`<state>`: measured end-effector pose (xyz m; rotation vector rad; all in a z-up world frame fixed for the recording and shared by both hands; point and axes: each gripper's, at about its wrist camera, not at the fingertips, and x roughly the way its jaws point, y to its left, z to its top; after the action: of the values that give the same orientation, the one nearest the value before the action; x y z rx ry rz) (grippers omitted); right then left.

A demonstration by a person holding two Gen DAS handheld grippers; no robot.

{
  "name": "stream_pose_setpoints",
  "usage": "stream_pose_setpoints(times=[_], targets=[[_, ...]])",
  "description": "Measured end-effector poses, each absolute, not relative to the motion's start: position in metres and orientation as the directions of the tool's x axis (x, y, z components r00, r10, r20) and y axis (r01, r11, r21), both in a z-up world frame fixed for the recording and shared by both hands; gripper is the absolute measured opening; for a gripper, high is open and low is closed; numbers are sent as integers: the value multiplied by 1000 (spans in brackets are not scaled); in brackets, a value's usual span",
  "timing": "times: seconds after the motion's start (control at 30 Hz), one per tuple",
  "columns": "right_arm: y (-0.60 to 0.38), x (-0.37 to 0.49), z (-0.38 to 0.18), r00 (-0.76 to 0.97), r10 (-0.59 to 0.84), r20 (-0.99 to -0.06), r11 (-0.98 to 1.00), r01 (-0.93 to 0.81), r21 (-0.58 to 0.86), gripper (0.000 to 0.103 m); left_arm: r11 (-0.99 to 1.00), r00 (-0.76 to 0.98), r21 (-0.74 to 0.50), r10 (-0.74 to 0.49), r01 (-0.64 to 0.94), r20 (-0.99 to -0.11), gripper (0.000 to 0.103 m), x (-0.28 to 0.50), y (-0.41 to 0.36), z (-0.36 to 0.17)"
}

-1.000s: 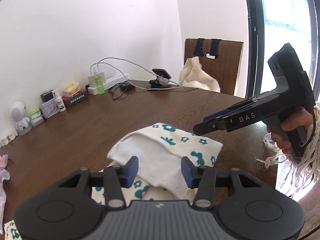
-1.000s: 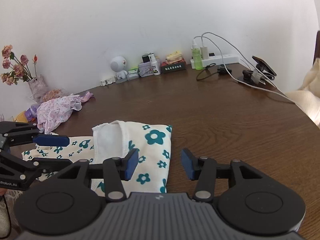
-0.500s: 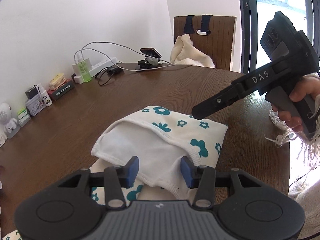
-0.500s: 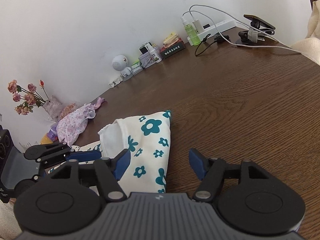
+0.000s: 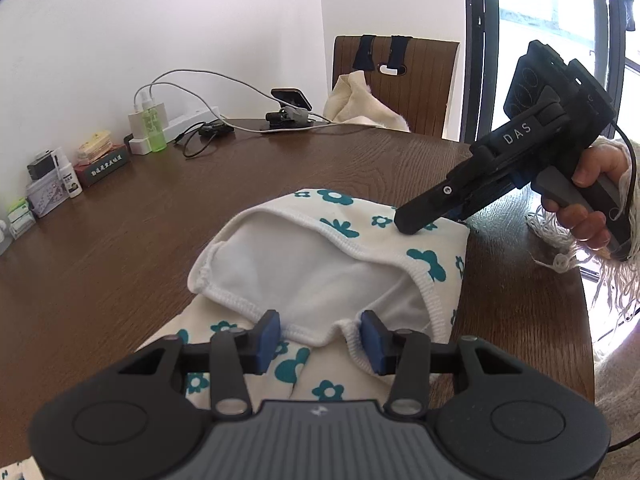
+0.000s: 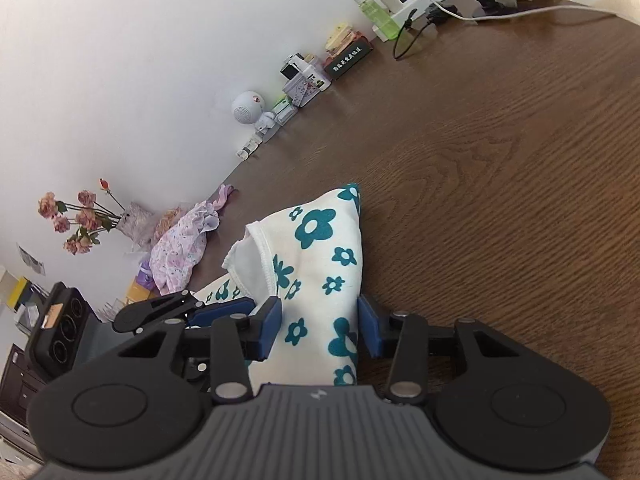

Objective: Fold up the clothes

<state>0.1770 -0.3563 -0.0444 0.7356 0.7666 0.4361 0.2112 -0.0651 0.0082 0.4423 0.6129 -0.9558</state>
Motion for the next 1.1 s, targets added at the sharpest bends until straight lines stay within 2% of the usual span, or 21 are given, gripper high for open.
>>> stream_pose_setpoints(times=[0.1, 0.3, 0.43, 0.53, 0.67, 0.8, 0.87, 0.97, 1.1], targets=[[-357, 178, -49, 646, 607, -463, 651, -69, 756, 30, 507, 429, 81, -622, 858, -655, 44, 212, -63, 8], [-351, 182, -53, 649, 600, -467, 634, -30, 773, 21, 498, 423, 77, -632, 864, -649, 44, 213, -60, 8], [-349, 180, -50, 668, 585, -460, 628, -15, 778, 9, 507, 434, 88, -620, 857, -654, 44, 212, -66, 9], [-347, 177, -28, 696, 556, -453, 681, -70, 729, 8, 520, 445, 96, -604, 849, -661, 44, 213, -75, 10], [-337, 179, 11, 723, 463, -513, 826, -142, 545, 7, 542, 465, 106, -586, 834, -663, 44, 216, -108, 10], [-309, 178, 50, 755, 324, -570, 944, -221, 243, 7, 570, 494, 108, -585, 815, -643, 46, 217, -134, 14], [-287, 177, 63, 775, 244, -583, 966, -250, 73, 7, 575, 513, 109, -610, 811, -604, 47, 211, -128, 21], [-257, 175, 71, 781, 228, -581, 951, -306, -39, 7, 588, 541, 144, -583, 796, -606, 49, 201, -106, 27], [-220, 170, 67, 784, 216, -583, 918, -366, -152, 7, 652, 593, 191, -478, 734, -648, 50, 195, -69, 24]])
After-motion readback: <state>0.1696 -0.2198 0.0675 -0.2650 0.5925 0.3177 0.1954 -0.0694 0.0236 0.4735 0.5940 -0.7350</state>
